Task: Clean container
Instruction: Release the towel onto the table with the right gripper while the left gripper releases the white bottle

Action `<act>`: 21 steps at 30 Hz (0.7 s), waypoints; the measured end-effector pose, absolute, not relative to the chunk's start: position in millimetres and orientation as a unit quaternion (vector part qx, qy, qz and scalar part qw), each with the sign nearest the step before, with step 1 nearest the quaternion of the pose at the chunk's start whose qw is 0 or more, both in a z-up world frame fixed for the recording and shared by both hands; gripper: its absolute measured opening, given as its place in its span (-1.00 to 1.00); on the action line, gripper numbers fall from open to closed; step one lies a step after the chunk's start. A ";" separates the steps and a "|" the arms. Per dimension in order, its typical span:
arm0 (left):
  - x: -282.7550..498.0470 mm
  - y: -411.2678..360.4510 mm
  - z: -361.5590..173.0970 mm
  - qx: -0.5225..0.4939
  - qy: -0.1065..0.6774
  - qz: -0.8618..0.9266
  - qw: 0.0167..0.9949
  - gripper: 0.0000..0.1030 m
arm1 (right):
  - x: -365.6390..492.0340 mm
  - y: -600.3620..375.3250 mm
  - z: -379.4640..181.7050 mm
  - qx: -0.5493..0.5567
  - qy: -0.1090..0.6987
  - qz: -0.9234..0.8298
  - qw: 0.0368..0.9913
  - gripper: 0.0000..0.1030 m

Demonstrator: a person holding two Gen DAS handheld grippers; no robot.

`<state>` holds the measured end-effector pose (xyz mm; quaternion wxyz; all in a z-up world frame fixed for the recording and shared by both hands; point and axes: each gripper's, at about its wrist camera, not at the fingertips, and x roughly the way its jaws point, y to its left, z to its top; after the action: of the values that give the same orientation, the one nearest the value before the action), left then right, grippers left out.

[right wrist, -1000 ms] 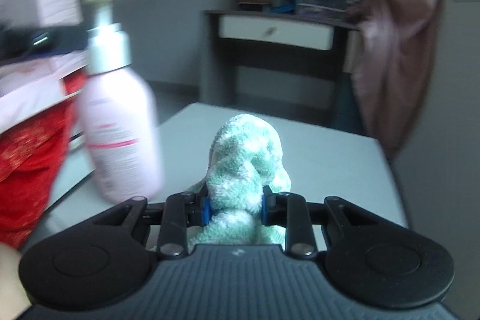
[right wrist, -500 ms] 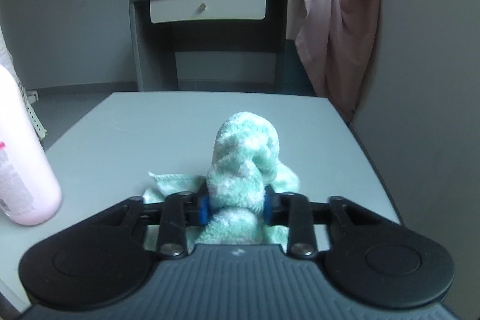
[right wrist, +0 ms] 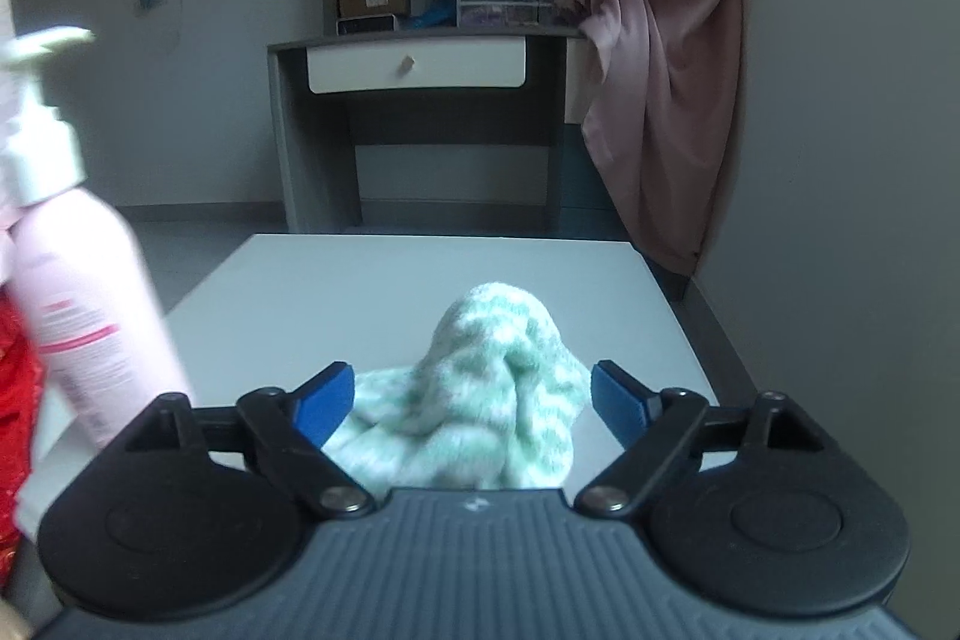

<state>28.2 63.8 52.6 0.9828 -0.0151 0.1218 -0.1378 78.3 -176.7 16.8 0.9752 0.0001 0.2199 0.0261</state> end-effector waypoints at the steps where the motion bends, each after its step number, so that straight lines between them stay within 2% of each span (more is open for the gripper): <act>1: 21.2 61.7 47.3 -0.015 0.124 -0.137 0.983 0.77 | 70.5 -176.1 16.1 0.001 0.220 0.025 0.975 0.72; 10: -21.0 48.0 -6.6 -0.042 0.199 -0.130 0.970 0.77 | 2.3 -169.7 -18.5 0.024 0.260 0.031 0.965 0.73; 21: -46.6 36.5 -32.2 -0.015 0.223 -0.135 0.965 0.77 | -27.8 -162.0 -31.5 0.015 0.257 0.018 0.966 0.73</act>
<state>-46.6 36.5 -32.2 0.9653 -0.0154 0.2229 -0.1353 -27.8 -162.0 -31.5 0.9660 0.0150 0.2573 0.0177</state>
